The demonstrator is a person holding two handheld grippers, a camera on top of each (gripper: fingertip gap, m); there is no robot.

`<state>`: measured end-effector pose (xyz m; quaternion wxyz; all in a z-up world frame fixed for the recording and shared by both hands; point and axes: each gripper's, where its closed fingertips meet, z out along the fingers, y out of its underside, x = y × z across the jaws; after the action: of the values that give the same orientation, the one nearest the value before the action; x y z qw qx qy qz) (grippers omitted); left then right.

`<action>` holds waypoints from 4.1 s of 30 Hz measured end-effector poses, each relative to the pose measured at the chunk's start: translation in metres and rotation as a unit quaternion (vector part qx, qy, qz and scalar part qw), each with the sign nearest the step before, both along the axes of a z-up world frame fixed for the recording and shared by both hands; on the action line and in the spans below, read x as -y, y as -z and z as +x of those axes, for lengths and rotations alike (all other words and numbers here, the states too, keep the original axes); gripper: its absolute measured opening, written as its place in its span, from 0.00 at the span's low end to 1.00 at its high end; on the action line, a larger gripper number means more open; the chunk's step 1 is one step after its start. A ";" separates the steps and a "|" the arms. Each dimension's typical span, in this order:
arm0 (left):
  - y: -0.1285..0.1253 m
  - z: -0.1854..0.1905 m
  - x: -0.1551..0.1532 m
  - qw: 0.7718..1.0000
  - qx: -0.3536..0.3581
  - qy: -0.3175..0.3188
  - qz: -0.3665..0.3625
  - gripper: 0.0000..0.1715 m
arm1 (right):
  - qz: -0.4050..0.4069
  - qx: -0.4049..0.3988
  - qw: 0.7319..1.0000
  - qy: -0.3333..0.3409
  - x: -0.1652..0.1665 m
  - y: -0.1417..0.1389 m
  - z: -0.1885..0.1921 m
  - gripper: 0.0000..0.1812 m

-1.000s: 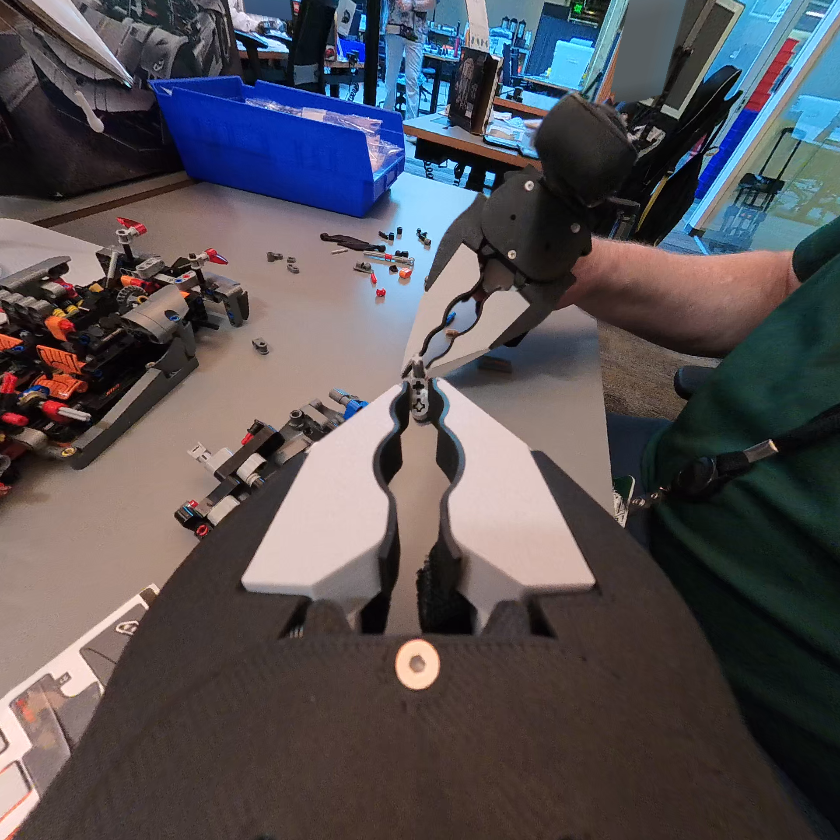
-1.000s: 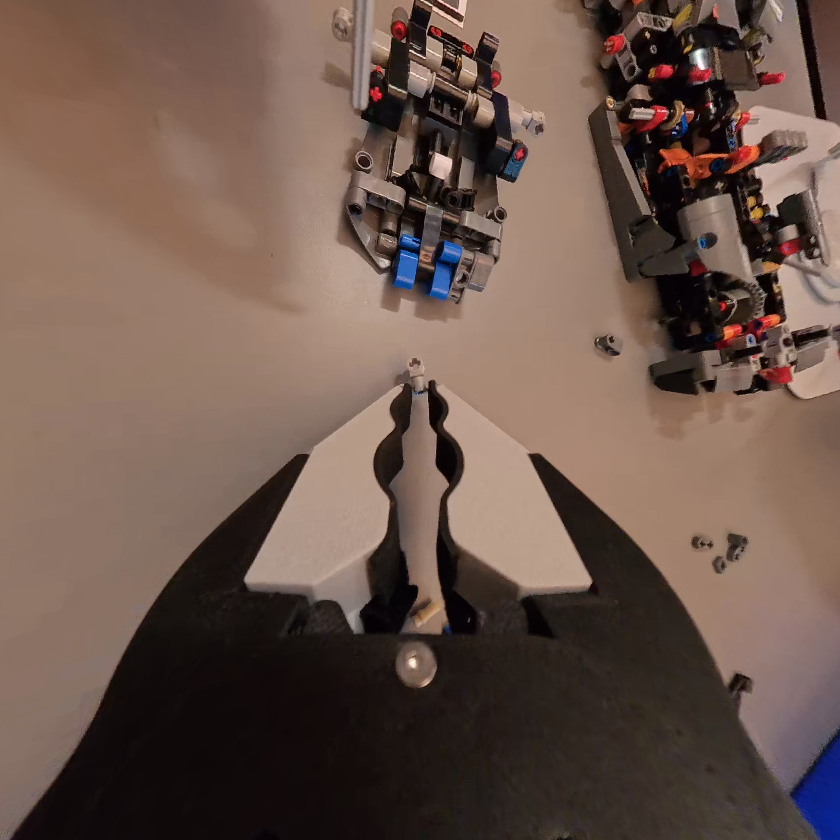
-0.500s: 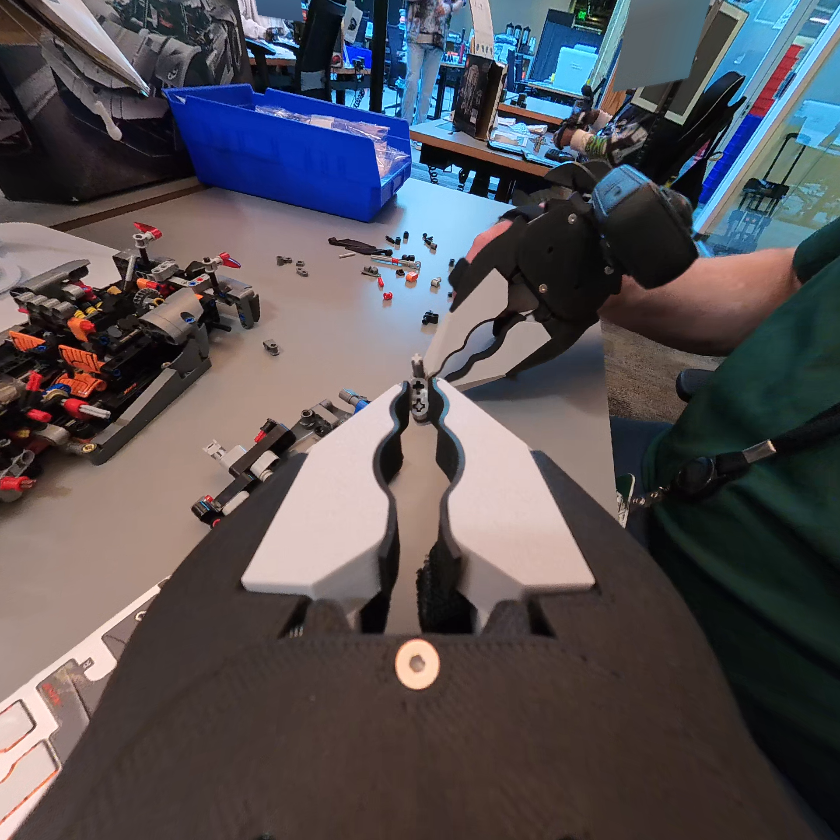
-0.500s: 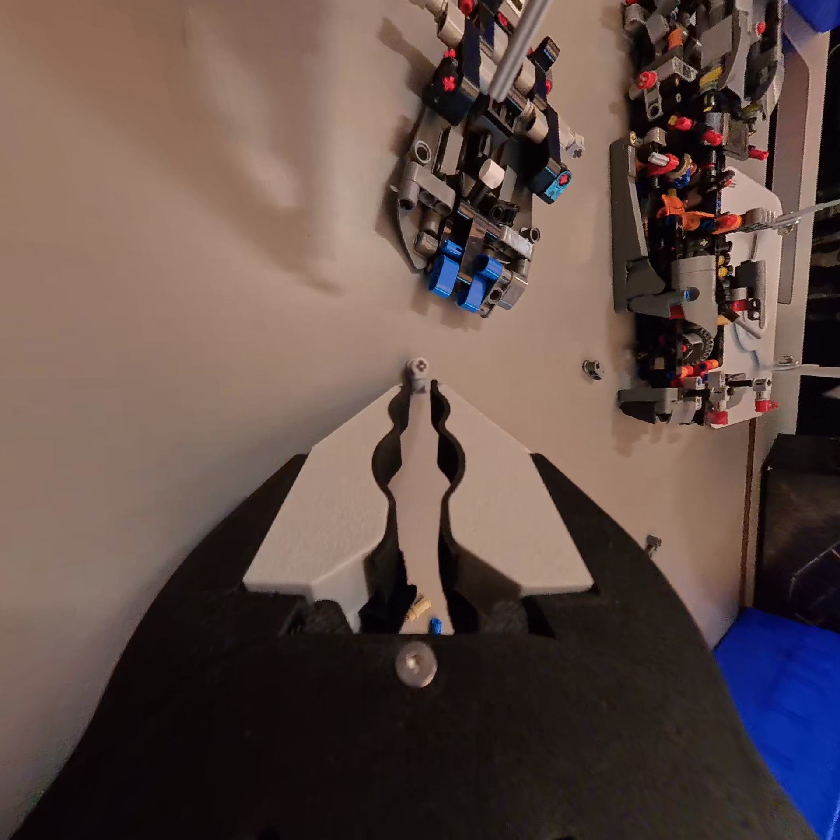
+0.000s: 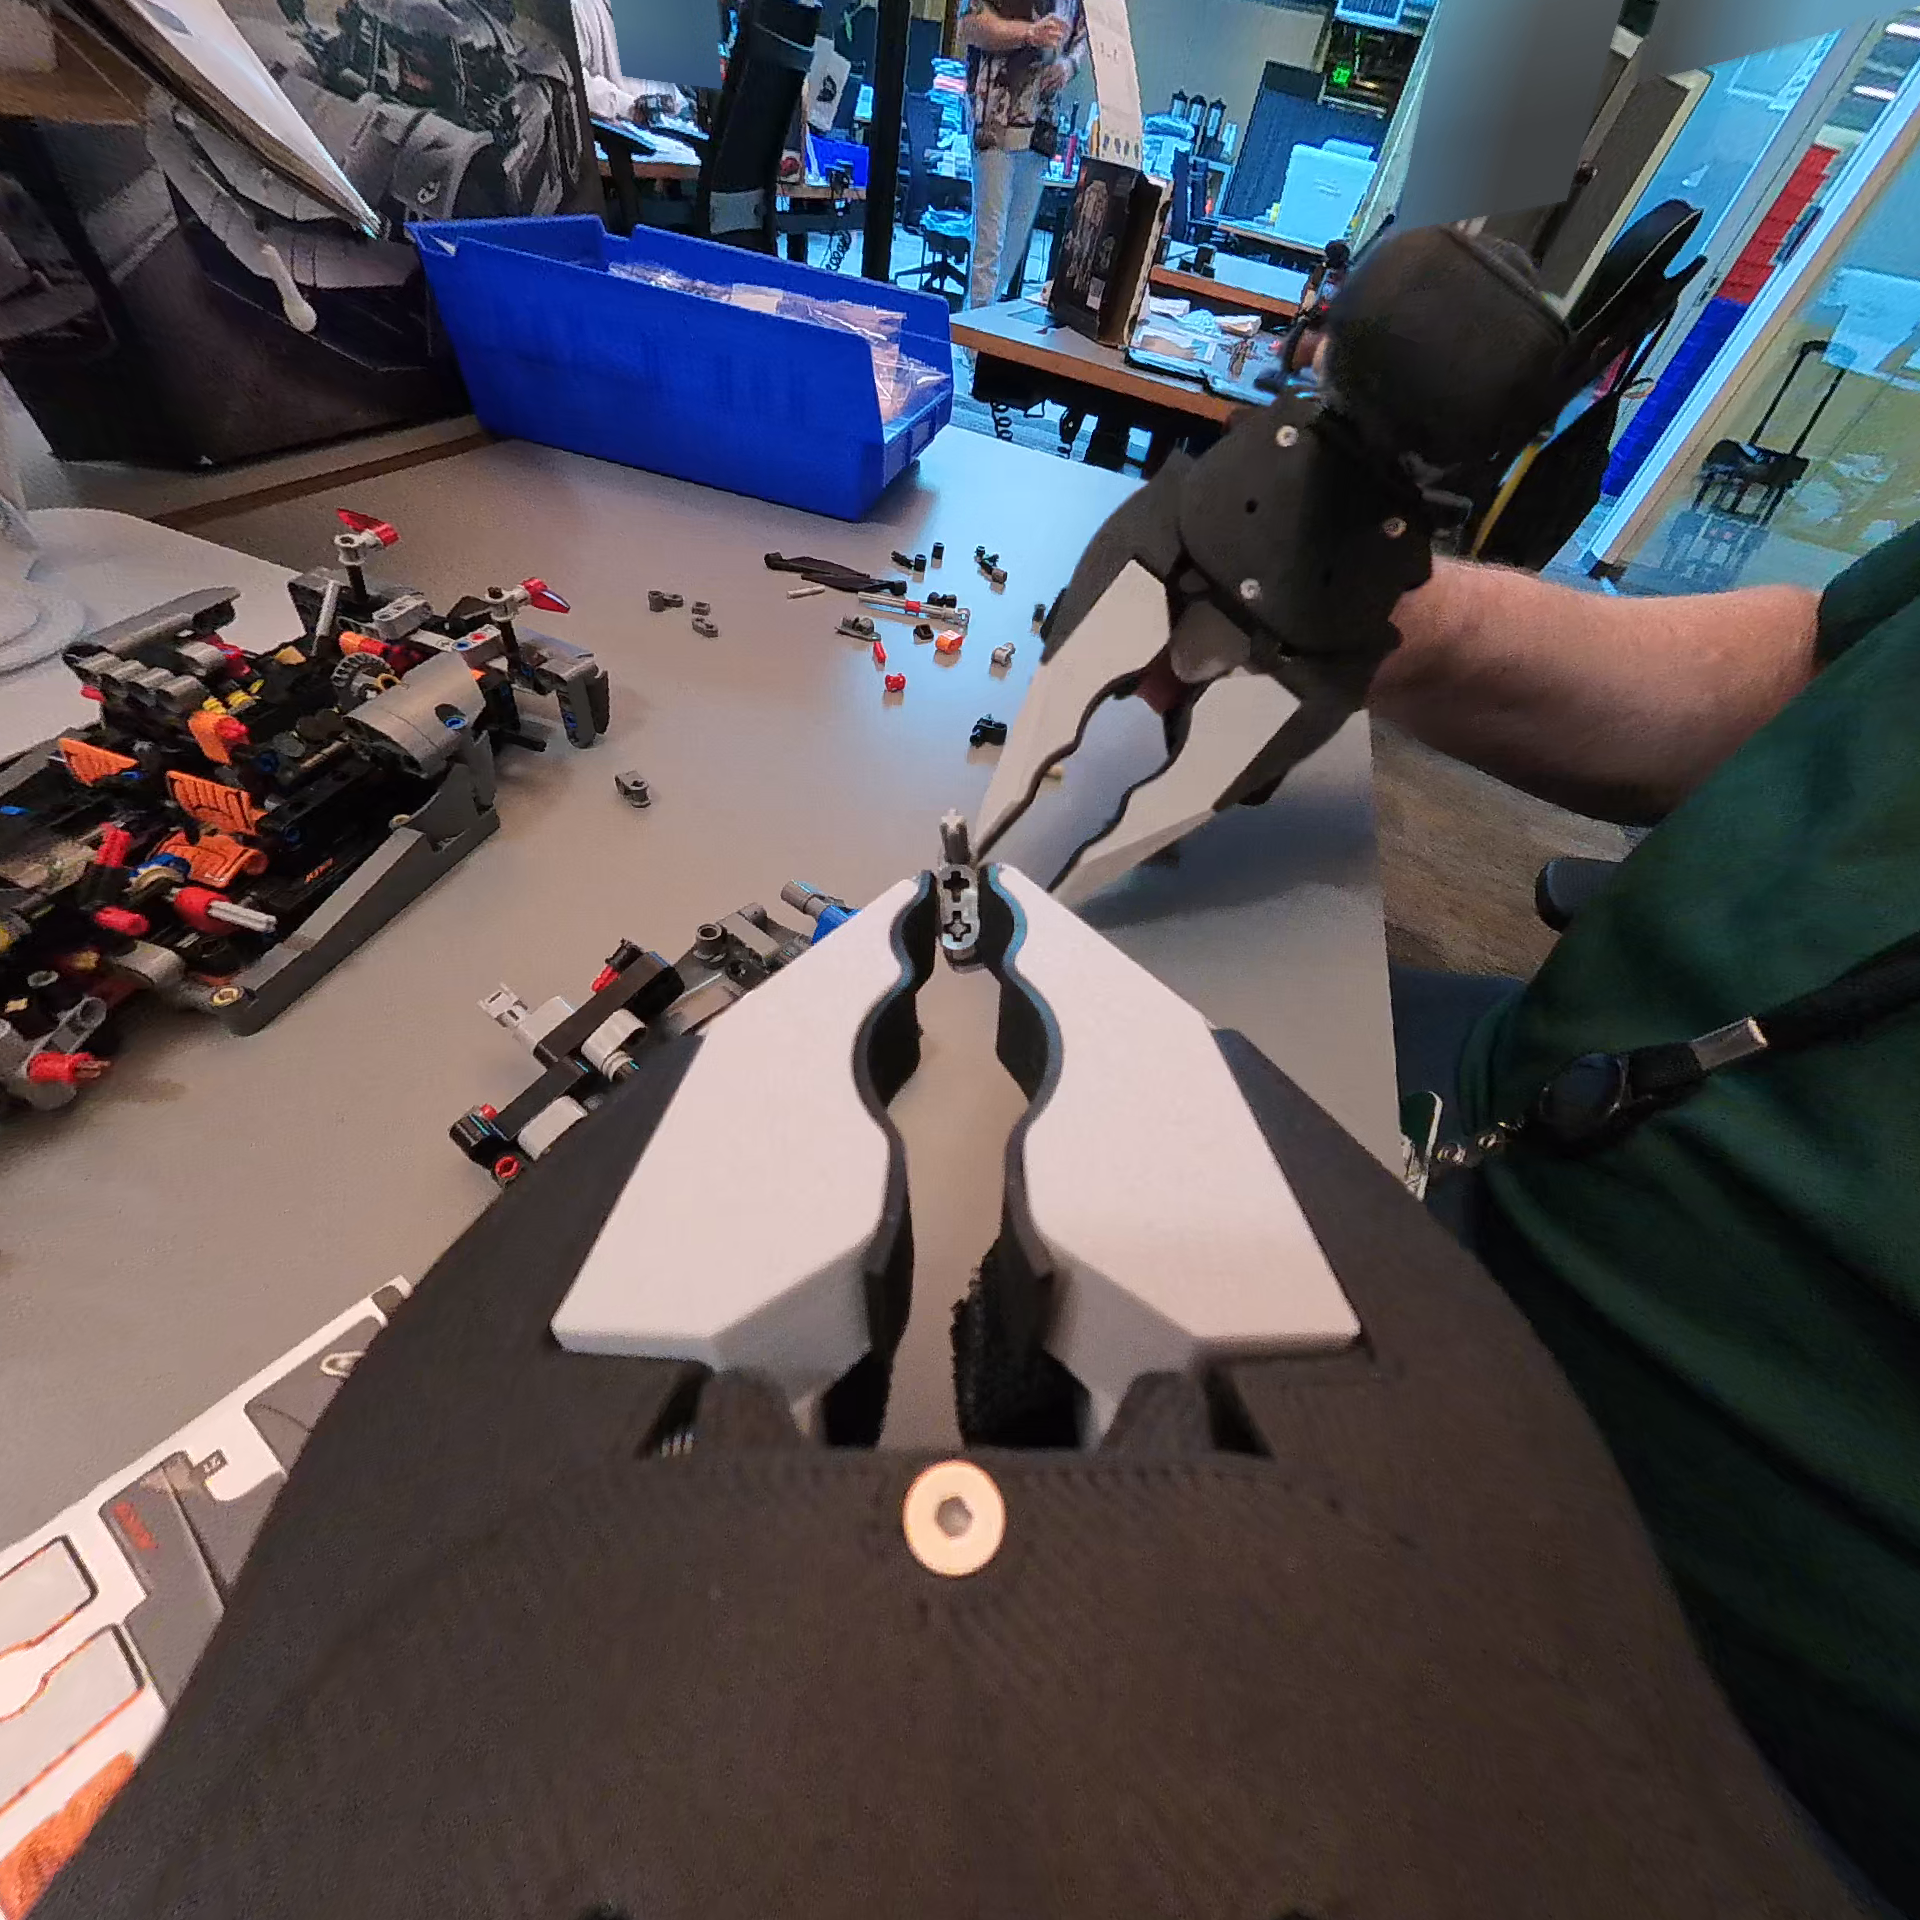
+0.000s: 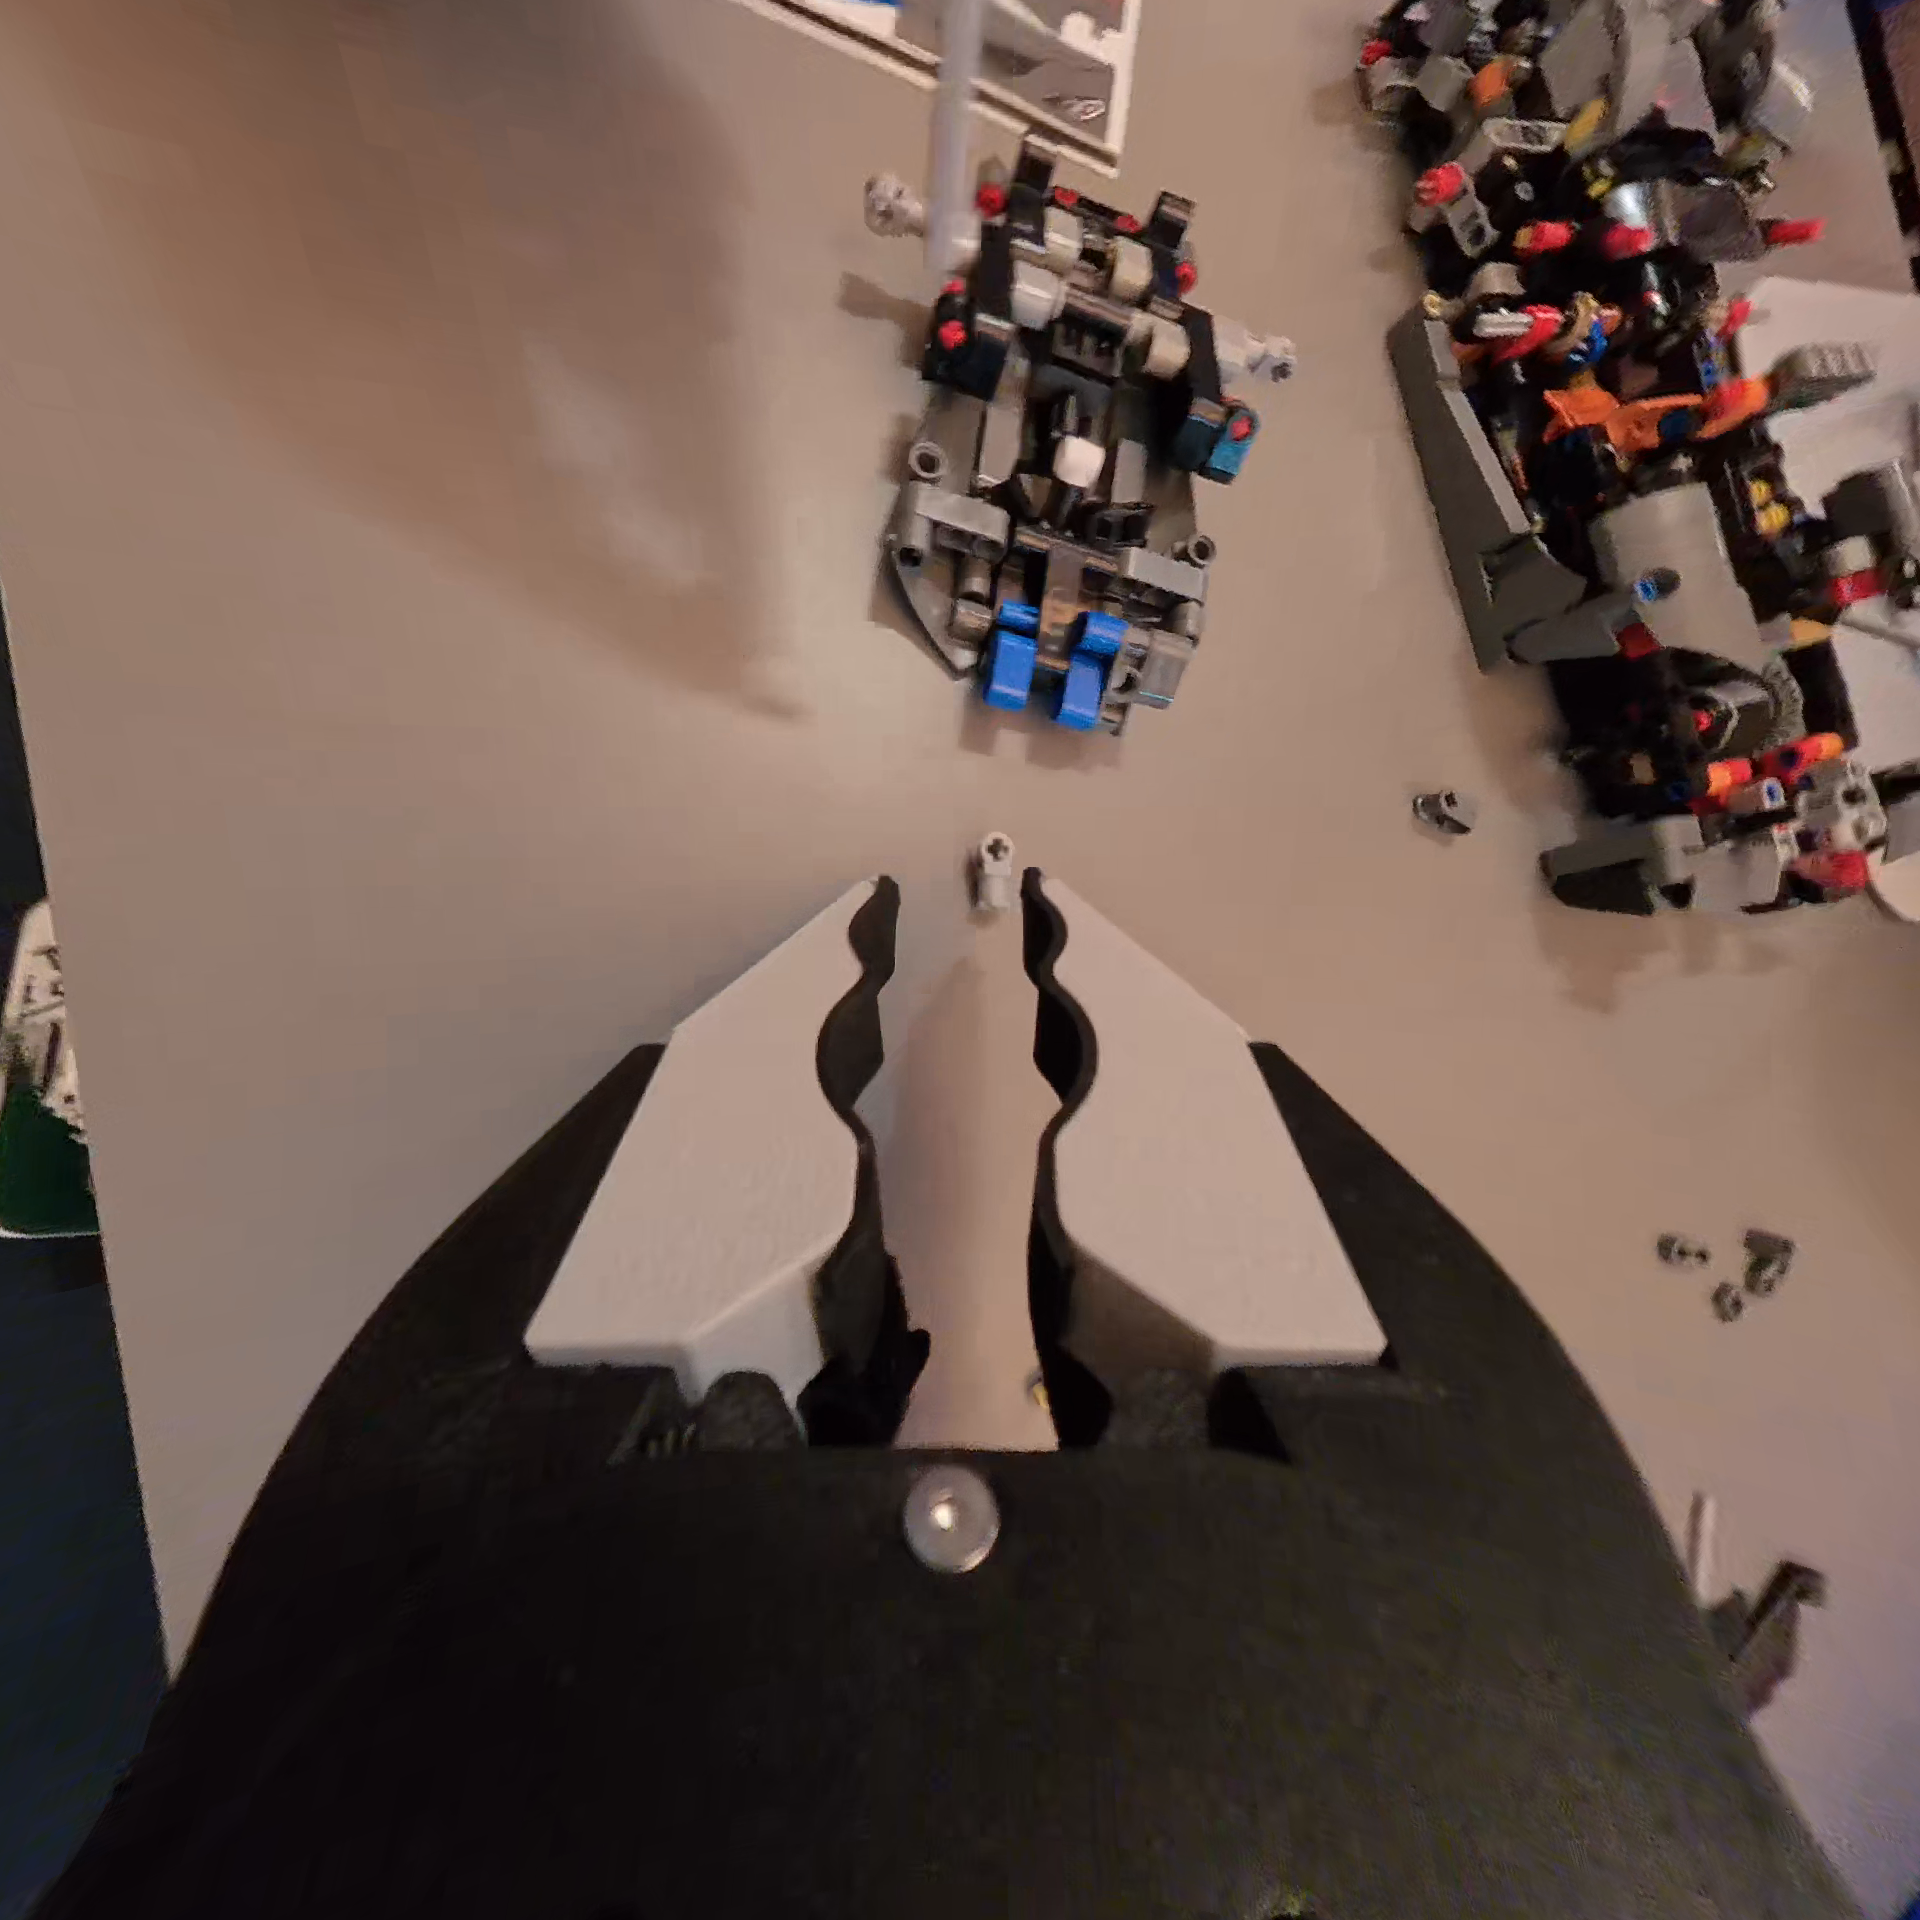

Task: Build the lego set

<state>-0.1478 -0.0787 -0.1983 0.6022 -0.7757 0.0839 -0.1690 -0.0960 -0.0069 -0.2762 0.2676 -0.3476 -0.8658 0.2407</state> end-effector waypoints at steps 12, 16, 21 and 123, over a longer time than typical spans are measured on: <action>-0.017 0.023 -0.011 0.997 0.059 0.026 0.036 0.03 | -0.237 -0.039 0.970 -0.043 0.049 -0.069 -0.025 0.15; -0.023 0.031 -0.014 0.997 0.051 0.041 0.043 0.03 | -0.241 -0.025 0.967 -0.083 0.064 -0.072 -0.026 0.04; -0.025 0.035 -0.015 0.997 0.038 0.052 0.048 0.03 | -0.232 -0.029 0.968 -0.085 0.064 -0.074 -0.026 0.01; -0.047 0.024 -0.075 0.934 -0.341 -0.092 0.052 0.03 | 0.048 -0.218 0.975 0.003 -0.019 -0.111 -0.036 0.04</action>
<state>-0.1236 -0.0040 -0.1516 0.5900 -0.7584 0.2213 0.1667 -0.1325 0.0123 -0.1656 0.4673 -0.2758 -0.7961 0.2680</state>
